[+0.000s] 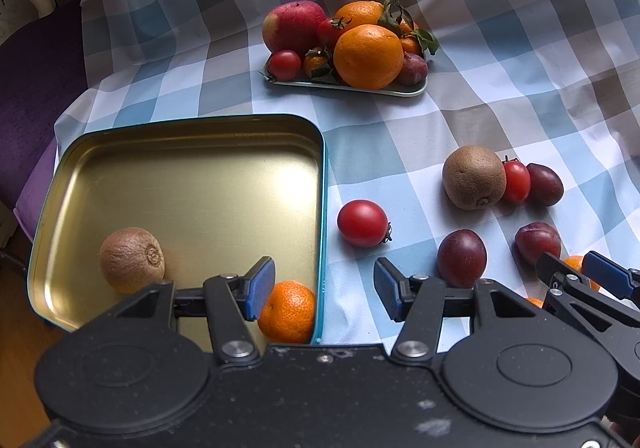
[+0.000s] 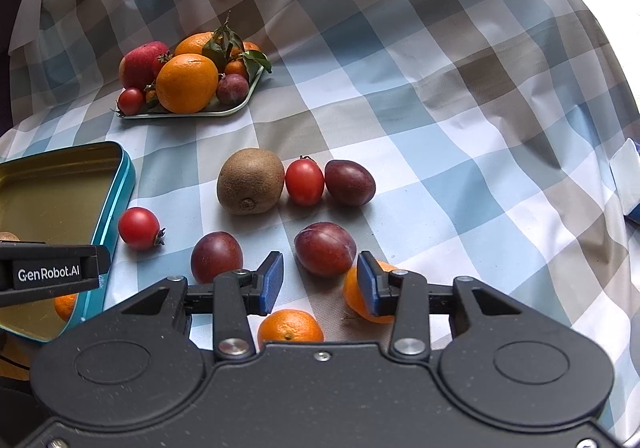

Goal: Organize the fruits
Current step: 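Withdraw both tools from the tray toward the loose mandarins, then grasp a mandarin with the left gripper while the right gripper grasps another mandarin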

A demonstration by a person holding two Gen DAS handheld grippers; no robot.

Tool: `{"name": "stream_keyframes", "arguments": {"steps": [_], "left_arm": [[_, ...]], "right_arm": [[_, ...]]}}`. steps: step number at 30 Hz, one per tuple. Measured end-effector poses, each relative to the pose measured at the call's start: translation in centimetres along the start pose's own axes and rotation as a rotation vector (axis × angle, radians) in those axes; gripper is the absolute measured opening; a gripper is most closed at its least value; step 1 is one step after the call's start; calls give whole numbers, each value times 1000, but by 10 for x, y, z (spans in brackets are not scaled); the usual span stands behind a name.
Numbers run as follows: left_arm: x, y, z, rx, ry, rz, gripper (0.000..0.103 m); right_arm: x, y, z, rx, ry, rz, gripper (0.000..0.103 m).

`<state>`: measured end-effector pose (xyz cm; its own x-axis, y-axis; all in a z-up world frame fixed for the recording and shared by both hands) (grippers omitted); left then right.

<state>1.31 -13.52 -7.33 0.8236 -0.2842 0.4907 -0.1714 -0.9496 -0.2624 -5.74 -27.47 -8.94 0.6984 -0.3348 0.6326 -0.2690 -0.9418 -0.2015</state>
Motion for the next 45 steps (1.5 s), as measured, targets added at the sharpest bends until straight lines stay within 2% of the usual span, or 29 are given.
{"name": "stream_keyframes", "arguments": {"steps": [8, 17, 19, 25, 32, 45], "left_arm": [[-2, 12, -5, -16, 5, 23, 57], [-1, 22, -6, -42, 0, 32, 57], [-2, 26, -7, -60, -1, 41, 57], [-10, 53, -19, -176, 5, 111, 57], [-21, 88, -29, -279, -10, 192, 57], [-32, 124, -15, -275, -82, 254, 58]], "right_arm": [[2, 21, -8, -21, 44, 87, 49], [1, 60, -12, -69, 43, 219, 49], [-1, 71, -12, -76, 34, 271, 49], [-12, 90, -9, -67, -7, 380, 49], [-17, 97, -12, -80, -17, 385, 49], [-20, 106, -22, -100, 0, 364, 49]]}}
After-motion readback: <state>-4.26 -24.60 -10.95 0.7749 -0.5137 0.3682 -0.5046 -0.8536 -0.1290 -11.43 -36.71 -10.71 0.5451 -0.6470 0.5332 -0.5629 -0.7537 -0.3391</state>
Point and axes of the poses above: each gripper's, at about its wrist camera, not at the fingertips, and z roughly the way its jaws point, y to its right, x to its top, the point moved 5 cm from there along z, roughly the way its jaws point, and after that the axes turned 14 degrees about x, right-handed, at the moved point
